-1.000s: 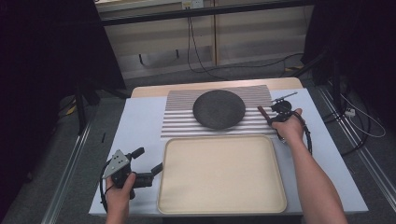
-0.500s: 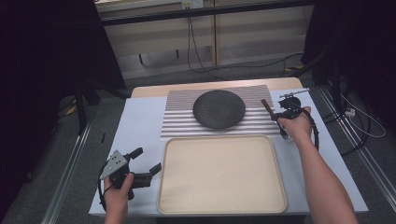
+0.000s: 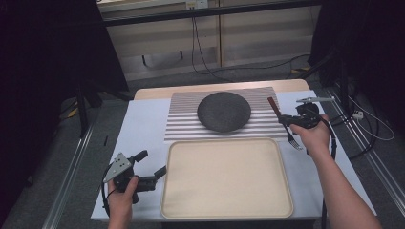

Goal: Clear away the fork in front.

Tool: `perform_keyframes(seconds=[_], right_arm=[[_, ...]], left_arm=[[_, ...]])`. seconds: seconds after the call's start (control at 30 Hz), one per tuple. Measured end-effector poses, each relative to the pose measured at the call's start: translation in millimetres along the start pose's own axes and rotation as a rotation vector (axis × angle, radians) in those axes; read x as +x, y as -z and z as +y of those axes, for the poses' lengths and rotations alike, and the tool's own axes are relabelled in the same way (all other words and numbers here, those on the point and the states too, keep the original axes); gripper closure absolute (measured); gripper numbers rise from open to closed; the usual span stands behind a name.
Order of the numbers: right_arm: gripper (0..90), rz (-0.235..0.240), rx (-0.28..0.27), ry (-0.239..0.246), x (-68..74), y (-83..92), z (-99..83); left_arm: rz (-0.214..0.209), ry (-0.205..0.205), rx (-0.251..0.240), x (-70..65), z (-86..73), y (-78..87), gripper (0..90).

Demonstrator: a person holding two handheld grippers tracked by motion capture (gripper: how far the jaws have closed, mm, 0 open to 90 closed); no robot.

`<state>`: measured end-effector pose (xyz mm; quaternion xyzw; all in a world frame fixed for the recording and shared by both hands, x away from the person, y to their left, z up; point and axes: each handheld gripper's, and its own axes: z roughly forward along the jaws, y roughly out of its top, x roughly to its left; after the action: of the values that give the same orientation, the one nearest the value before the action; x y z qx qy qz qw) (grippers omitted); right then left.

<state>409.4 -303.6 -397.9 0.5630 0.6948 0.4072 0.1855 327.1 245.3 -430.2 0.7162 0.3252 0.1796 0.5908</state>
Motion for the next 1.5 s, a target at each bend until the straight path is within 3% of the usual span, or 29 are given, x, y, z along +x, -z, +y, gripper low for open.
perform_keyframes(seconds=[0.27, 0.53, 0.63, 0.9, 1.33, 1.5], right_arm=[[78.7, 0.090, -0.087, 0.003, 21.4, 11.8, -12.8], [78.7, 0.188, -0.151, 0.017, 51.0, 22.6, -30.7], [78.7, 0.219, -0.169, 0.019, 61.3, 26.2, -39.5], [78.6, 0.264, -0.214, 0.011, 75.3, 36.8, -59.7], [78.6, 0.313, -0.227, 0.046, 97.5, 28.4, -65.8], [78.6, 0.324, -0.247, 0.054, 106.7, 26.3, -67.1]], left_arm=[[-0.003, -0.009, 0.007, -1.2, 1.2, -1.2, 2.7], [-0.005, 0.009, 0.000, -5.9, 0.1, -3.0, 2.6], [-0.012, -0.004, 0.008, -8.1, 0.8, -3.1, 2.6], [-0.007, -0.004, 0.004, -9.7, 1.7, 0.2, 2.4], [-0.008, 0.014, -0.011, -15.6, 9.3, 3.4, 2.3], [-0.027, 0.005, 0.014, -18.6, 12.4, 1.0, 2.2]])
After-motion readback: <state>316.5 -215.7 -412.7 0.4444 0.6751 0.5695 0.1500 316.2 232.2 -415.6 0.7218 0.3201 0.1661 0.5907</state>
